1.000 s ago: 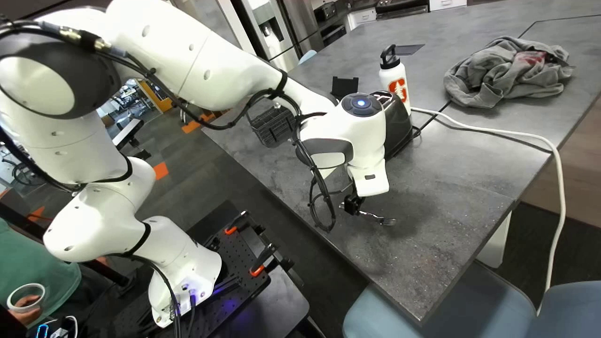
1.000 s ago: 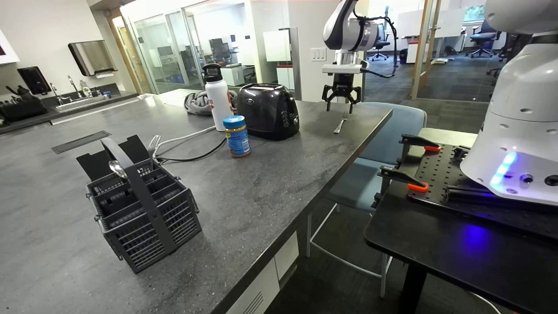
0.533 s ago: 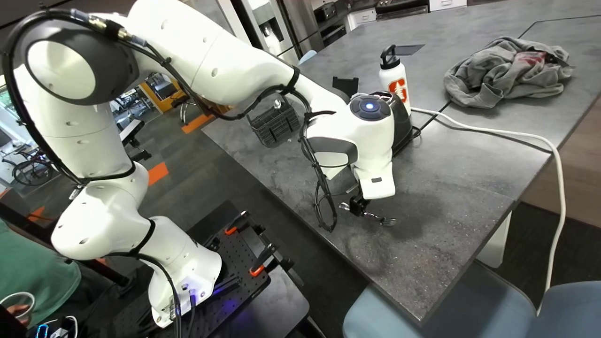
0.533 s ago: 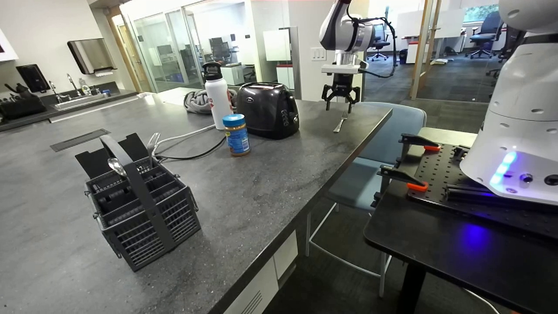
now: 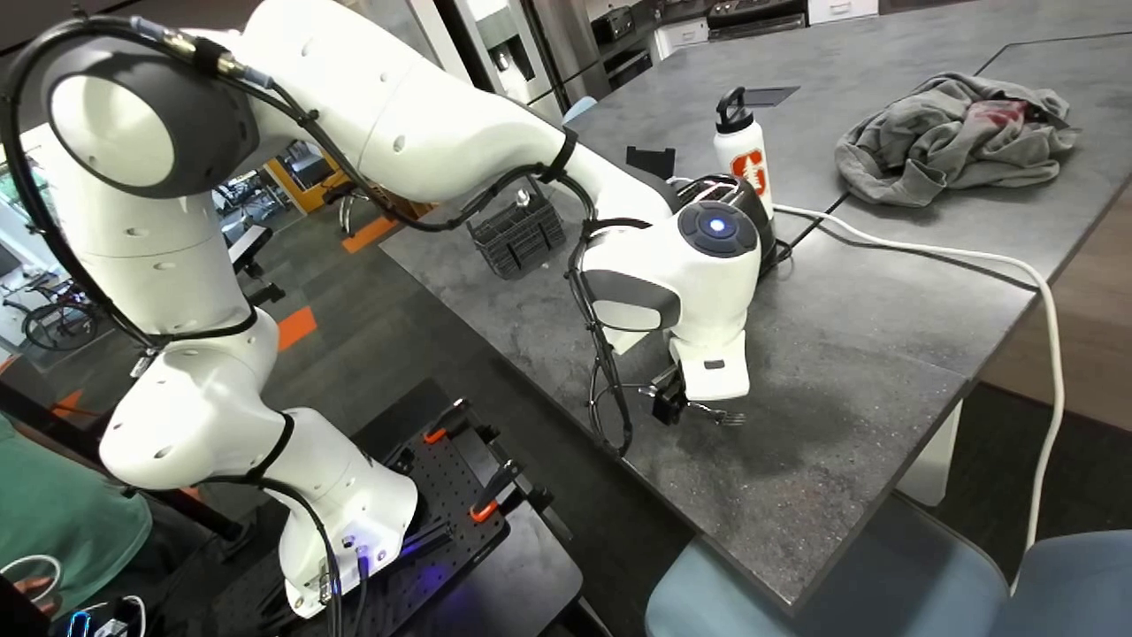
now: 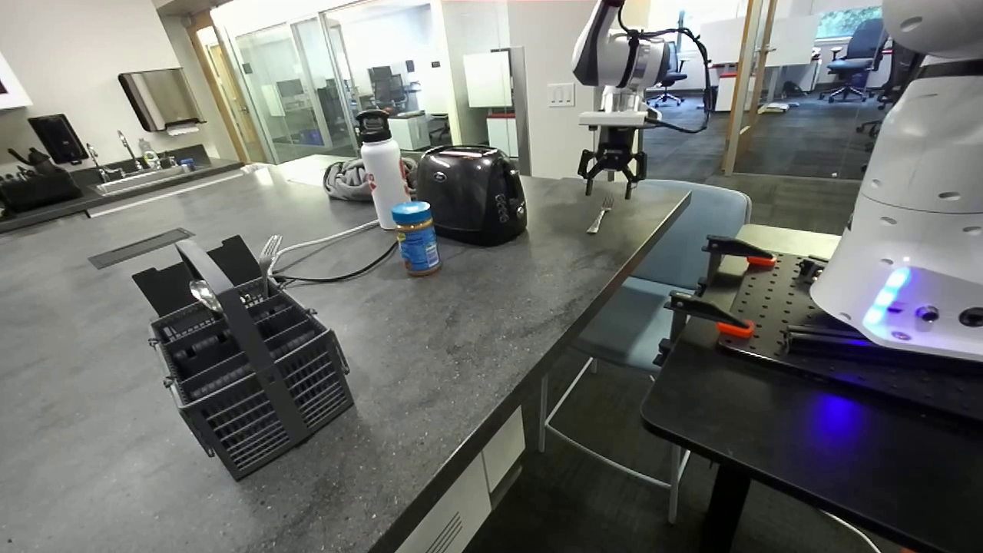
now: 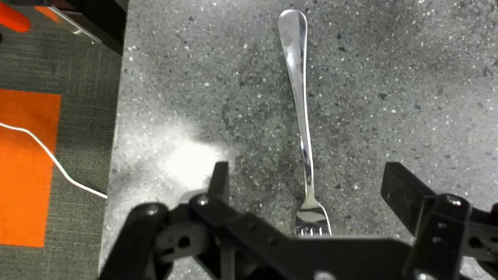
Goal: Put the silver spoon in the grey cutlery box then put the silver fork in the grey cutlery box
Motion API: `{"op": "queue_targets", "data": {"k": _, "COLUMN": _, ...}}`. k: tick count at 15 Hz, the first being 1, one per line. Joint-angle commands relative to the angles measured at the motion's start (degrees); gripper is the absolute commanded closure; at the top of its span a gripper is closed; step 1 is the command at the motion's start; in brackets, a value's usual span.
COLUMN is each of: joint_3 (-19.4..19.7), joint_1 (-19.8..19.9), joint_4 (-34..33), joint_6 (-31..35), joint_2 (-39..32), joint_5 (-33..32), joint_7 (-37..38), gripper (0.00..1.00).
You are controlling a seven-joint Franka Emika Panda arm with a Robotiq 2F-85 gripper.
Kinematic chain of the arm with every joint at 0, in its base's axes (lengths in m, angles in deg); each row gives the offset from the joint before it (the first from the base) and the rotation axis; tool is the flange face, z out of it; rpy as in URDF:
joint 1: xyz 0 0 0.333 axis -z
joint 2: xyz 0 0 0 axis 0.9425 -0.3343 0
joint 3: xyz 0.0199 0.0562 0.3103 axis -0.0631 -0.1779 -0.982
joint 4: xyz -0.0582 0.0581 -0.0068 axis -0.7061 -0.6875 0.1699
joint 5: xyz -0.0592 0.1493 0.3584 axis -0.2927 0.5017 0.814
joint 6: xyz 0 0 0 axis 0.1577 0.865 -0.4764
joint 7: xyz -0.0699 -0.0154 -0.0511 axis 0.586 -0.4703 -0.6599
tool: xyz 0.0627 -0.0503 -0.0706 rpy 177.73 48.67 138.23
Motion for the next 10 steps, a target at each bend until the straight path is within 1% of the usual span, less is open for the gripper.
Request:
{"op": "queue_targets", "data": {"k": 1, "joint_3": 0.5, "joint_1": -0.7, "joint_4": -1.0, "joint_6": -1.1, "joint_2": -0.9, "joint_5": 4.4, "joint_7": -4.4, "gripper": 0.00}}
{"op": "queue_targets", "data": {"k": 5, "joint_3": 0.4, "joint_1": -1.3, "joint_4": -0.6, "joint_6": -0.1, "joint_2": -1.6, "joint_5": 7.9, "joint_7": -7.3, "gripper": 0.00}}
{"op": "queue_targets", "data": {"k": 10, "joint_3": 0.9, "joint_1": -2.2, "joint_4": -0.6, "joint_6": 0.2, "joint_2": -2.3, "joint_5": 9.2, "joint_7": -7.7, "gripper": 0.00}}
